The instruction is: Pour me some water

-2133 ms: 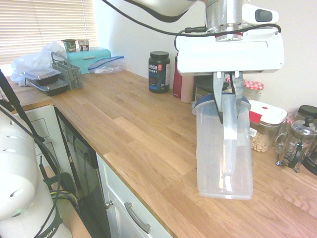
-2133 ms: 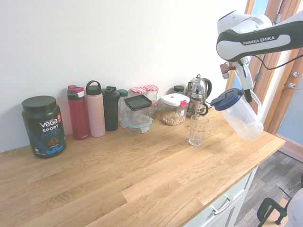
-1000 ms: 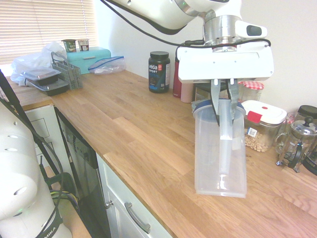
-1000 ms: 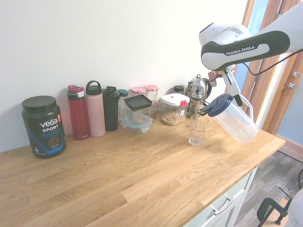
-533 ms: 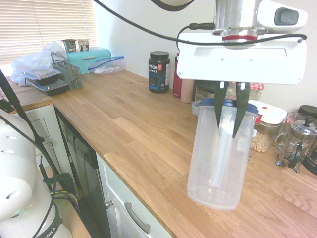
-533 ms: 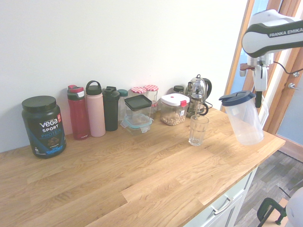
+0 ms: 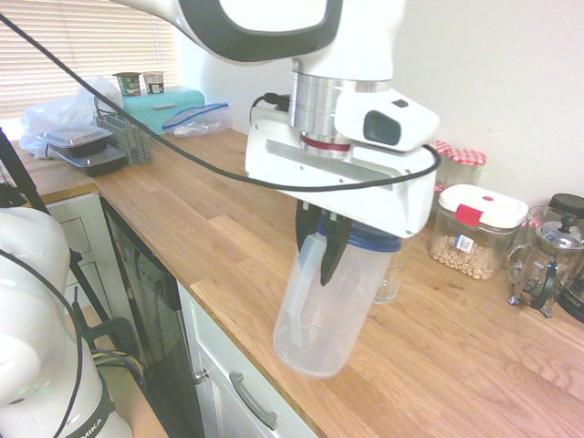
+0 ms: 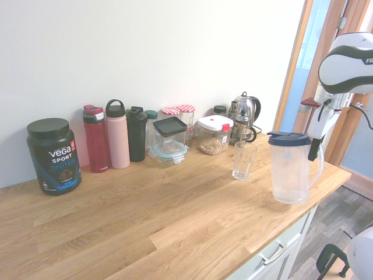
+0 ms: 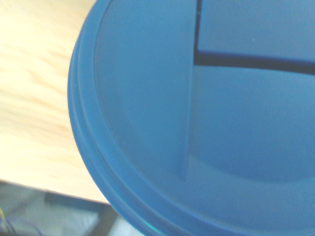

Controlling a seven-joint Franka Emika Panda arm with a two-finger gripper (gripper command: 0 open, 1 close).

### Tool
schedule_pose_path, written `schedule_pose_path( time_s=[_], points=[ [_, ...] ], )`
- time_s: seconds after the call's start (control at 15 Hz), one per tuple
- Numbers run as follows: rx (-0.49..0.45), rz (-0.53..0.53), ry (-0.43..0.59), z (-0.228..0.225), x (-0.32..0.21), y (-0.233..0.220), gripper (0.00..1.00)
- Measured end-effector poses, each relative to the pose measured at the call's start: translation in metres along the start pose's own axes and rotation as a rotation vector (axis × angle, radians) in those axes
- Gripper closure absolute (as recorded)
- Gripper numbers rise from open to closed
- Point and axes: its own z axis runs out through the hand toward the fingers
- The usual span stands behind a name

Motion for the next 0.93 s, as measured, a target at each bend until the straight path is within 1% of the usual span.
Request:
schedule_pose_path(
  time_s=[0.13,0.33,0.6,0.73,0.93],
  points=[
    [0.032,0.050,0.067,-0.011,-0.033,-0.028,1.00],
    [0.073,0.133,0.158,-0.010,-0.087,-0.083,1.00],
    [0.128,0.185,0.255,-0.006,-0.152,-0.178,1.00],
    [0.150,0.219,0.280,0.011,-0.160,-0.213,1.00],
    [0.164,0.256,0.278,0.035,-0.157,-0.250,1.00]
  ],
)
